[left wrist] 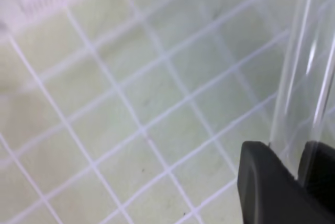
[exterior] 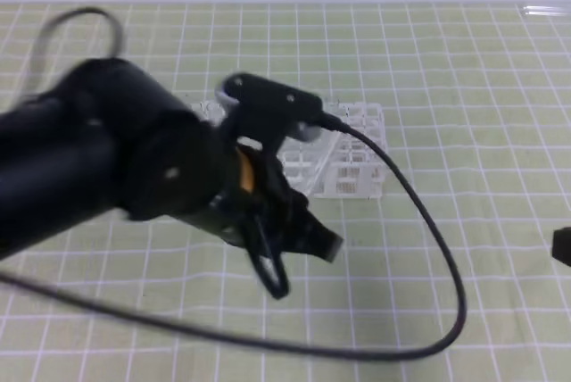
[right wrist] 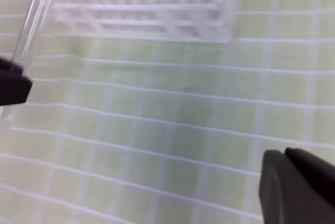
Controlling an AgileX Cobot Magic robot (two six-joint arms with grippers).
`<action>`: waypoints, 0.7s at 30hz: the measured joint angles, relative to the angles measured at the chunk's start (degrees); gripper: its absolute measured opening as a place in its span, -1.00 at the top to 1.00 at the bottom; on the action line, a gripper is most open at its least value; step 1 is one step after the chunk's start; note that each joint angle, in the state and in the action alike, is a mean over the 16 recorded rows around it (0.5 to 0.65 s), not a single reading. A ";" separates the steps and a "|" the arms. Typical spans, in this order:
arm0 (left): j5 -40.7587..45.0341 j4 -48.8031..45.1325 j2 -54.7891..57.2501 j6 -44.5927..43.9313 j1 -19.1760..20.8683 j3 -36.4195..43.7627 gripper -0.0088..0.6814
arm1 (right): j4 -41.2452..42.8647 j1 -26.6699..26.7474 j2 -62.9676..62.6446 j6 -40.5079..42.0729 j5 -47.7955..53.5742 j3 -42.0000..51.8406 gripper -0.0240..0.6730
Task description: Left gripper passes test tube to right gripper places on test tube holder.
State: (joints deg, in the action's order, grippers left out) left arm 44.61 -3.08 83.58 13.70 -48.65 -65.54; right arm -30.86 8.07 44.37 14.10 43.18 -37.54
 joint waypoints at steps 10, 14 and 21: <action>-13.26 -1.13 -22.14 0.61 0.05 17.79 0.89 | -6.83 0.00 0.02 5.54 1.40 -3.92 0.98; -21.60 -1.23 -31.99 2.29 0.06 28.16 0.87 | -7.45 0.15 0.40 6.18 1.66 -6.05 0.98; -36.27 -1.17 -45.69 5.13 0.06 43.87 0.87 | -8.10 3.22 2.91 6.70 0.81 -9.40 0.98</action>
State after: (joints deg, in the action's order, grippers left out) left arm 8.34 -4.25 37.89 18.83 -48.59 -21.67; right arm -38.96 11.28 47.28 20.80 43.99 -46.95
